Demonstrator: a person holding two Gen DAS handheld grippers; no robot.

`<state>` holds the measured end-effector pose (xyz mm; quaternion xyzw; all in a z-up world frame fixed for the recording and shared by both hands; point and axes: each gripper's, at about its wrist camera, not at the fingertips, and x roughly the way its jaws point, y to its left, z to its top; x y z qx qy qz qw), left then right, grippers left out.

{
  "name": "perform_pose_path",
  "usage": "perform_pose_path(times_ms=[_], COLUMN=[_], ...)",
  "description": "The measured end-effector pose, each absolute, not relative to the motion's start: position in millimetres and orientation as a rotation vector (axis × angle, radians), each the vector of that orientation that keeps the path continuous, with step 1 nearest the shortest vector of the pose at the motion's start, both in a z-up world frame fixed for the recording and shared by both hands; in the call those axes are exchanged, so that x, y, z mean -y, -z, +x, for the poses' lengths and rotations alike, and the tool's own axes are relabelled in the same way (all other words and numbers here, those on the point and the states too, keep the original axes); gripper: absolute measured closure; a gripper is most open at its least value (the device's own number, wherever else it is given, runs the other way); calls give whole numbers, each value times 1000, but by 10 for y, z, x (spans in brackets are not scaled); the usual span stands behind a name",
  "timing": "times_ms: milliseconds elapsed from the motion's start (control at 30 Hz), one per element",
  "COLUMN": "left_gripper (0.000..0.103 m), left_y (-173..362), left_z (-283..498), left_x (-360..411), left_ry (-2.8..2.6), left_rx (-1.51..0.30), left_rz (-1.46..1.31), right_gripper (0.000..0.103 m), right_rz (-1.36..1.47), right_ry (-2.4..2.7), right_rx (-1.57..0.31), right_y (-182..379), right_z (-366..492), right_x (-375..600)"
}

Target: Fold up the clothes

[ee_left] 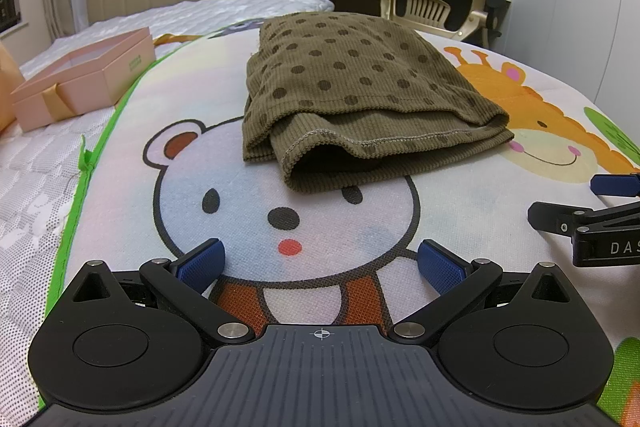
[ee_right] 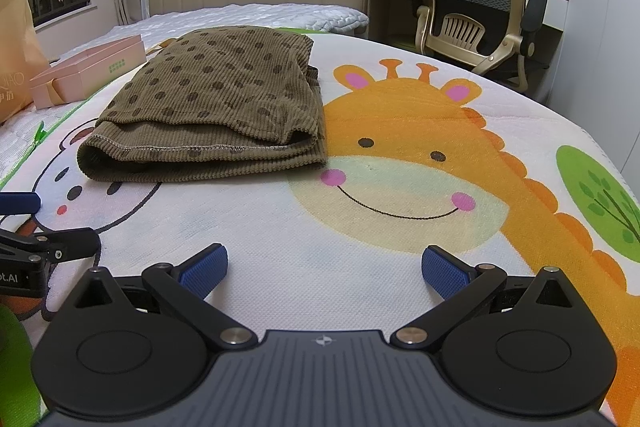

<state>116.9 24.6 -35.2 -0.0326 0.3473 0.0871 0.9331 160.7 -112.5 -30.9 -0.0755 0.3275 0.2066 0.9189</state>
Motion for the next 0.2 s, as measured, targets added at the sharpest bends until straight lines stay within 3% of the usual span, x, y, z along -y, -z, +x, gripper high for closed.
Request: perform_pose_path(times_ms=[200], left_gripper=[0], left_y=[349], left_z=[1164], left_x=[-253], left_ry=[-176], left_rx=[-708], left_rz=[-70], right_gripper=[0], right_rz=[-157], right_ry=[-423], right_rx=[-672], right_y=[311], right_z=[1605], right_x=[1119])
